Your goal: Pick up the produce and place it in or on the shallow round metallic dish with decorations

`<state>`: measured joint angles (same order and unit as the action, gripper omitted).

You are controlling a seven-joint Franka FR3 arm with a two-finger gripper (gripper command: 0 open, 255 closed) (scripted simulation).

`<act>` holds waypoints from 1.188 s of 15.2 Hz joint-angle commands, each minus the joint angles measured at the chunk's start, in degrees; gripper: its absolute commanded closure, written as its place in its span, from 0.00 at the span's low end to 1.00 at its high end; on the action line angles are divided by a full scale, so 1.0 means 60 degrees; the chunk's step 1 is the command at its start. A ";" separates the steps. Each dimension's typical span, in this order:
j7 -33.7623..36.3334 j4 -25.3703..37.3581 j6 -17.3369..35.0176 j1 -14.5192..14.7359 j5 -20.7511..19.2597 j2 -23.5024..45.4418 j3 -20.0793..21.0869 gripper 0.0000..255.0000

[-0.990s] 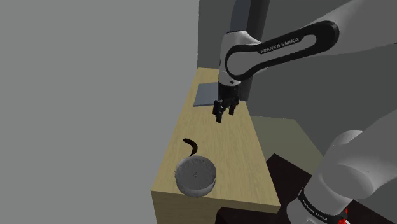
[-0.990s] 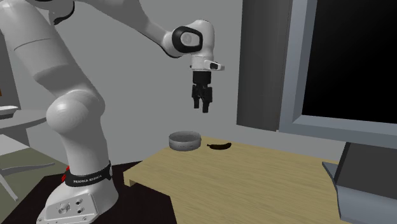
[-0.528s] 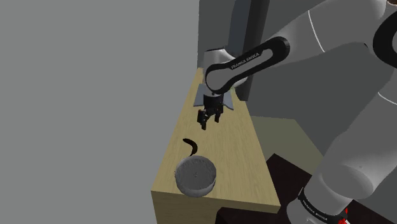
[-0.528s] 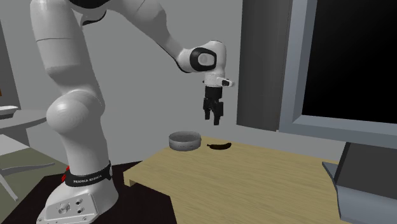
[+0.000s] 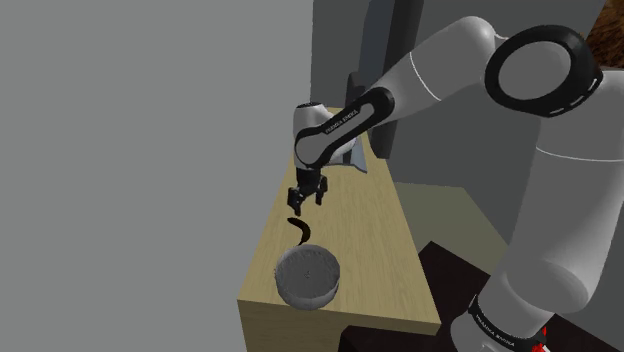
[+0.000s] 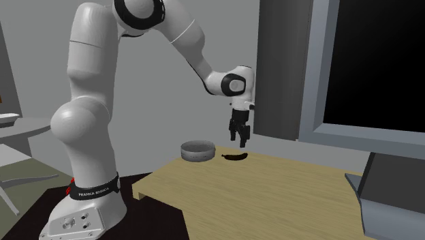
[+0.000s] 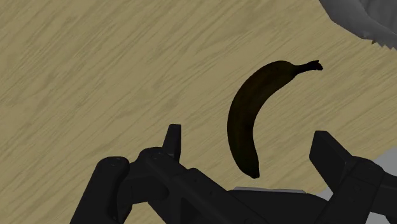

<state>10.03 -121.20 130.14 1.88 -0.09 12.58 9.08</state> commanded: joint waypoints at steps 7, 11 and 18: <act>0.0263 0.0647 0.0731 0.0140 -0.0219 0.1430 -0.0072 0.00; 0.0291 0.0585 0.1010 0.0162 -0.0260 0.1649 -0.0092 0.00; 0.0291 0.0586 0.1008 0.0162 -0.0260 0.1649 -0.0091 1.00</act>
<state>11.78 -117.68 136.19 2.85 -1.65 22.48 8.53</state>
